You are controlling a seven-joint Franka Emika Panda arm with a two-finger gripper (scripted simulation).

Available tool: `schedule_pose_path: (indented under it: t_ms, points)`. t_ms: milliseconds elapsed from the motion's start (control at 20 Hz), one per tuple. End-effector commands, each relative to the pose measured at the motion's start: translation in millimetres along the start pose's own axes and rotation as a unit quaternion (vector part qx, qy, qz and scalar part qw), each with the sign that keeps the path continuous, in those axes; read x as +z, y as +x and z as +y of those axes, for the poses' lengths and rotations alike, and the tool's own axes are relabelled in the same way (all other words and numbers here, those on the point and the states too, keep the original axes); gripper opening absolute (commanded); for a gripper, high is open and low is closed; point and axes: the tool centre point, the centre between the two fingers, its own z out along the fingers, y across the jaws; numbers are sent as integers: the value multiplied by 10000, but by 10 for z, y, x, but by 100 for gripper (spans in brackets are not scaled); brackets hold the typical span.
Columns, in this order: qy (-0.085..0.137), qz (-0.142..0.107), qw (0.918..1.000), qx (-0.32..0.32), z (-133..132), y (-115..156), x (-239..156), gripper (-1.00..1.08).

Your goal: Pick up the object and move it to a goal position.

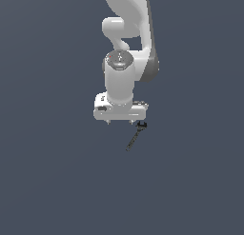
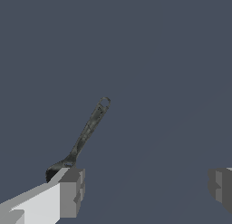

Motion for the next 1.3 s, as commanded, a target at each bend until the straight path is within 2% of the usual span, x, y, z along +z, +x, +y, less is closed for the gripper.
schedule_pose_path:
  t_ms: [0,500,900,1250]
  points:
    - [0,0,10000,0,0,0,0,100]
    - [168,-37,9997,173,-43,-28,105,100]
    - [164,-36,9996,233,-60,-30,124,100]
    - [161,-37,9982,576,-155,-44,236,100]
